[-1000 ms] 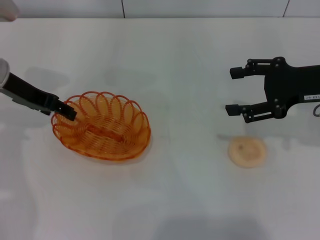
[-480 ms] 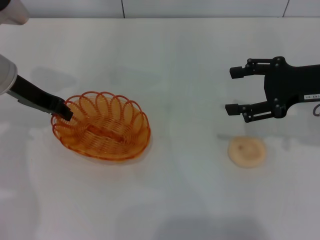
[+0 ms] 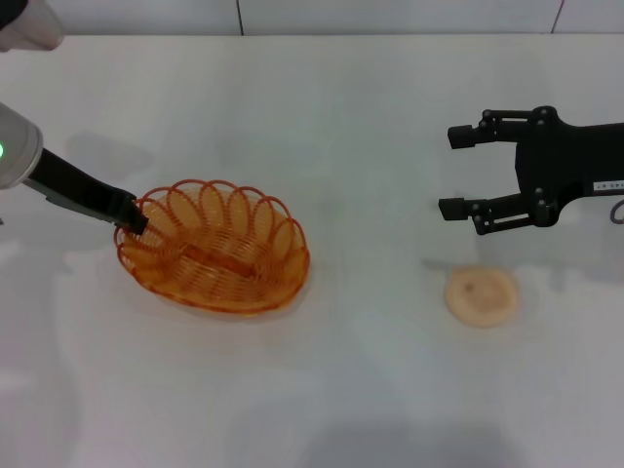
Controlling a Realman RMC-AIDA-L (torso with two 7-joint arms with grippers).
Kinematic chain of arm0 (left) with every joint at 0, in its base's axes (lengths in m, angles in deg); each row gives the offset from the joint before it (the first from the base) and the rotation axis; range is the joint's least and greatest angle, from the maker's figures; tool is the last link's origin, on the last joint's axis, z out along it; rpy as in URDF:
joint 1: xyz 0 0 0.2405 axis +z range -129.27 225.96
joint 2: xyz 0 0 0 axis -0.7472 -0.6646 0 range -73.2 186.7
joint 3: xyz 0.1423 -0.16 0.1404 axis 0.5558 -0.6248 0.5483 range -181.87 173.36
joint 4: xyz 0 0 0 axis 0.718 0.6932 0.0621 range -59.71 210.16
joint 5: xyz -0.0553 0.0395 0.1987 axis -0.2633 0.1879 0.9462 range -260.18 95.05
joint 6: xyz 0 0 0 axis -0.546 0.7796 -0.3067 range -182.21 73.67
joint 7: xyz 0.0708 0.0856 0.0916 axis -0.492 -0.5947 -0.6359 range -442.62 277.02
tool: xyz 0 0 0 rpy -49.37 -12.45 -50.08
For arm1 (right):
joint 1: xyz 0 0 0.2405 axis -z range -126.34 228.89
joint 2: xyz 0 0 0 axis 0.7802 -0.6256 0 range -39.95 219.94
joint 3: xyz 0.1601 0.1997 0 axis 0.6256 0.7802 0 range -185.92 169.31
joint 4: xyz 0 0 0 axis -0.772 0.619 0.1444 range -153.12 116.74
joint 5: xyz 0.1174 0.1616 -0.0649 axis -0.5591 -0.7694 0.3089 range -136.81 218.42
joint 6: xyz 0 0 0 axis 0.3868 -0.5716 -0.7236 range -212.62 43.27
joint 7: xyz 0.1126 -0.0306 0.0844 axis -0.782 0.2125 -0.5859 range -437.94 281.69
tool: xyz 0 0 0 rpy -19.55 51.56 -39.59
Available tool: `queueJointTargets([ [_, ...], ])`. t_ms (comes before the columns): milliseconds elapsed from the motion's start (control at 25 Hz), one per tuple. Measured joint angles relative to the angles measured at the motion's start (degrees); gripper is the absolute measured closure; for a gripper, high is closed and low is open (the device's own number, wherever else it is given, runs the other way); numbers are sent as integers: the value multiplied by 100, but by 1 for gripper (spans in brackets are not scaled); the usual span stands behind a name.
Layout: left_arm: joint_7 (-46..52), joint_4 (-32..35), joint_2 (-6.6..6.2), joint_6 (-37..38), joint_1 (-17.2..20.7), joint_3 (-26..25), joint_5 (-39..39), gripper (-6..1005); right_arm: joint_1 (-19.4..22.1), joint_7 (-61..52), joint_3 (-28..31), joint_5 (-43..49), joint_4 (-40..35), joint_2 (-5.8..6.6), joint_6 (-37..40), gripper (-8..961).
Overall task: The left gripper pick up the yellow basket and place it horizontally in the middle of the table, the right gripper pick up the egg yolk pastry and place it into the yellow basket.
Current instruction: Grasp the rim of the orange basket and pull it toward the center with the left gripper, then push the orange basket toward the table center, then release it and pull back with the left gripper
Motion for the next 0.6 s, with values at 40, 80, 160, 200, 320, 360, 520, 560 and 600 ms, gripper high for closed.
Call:
queueJointTargets([
  [40,23,36,7,30,2,-7,-31,922,11,7,9,-10,0,0,0,114],
  [80,50,69,8,75,5,-11,-75,923,28,22,25,-19,0,0,0,114],
  [160,171,174,1,205,2,-22,-210,923,55,52,44,-39,0,0,-27,114],
  [200,271,216,-6,262,-20,-23,-256,923,76,74,48,-59,0,0,-65,114],
  [320,557,251,2,318,-138,-15,-295,924,130,148,34,-147,1,0,-214,113],
  [360,674,252,13,327,-182,-10,-297,924,140,160,24,-173,1,0,-237,113],
  [520,1120,226,66,337,-307,7,-361,925,165,192,34,-249,2,6,-262,113],
  [560,1240,224,85,335,-339,10,-411,926,166,198,43,-249,-1,12,-265,113],
  [600,1339,217,110,331,-367,12,-457,926,169,201,47,-249,-12,21,-270,113],
])
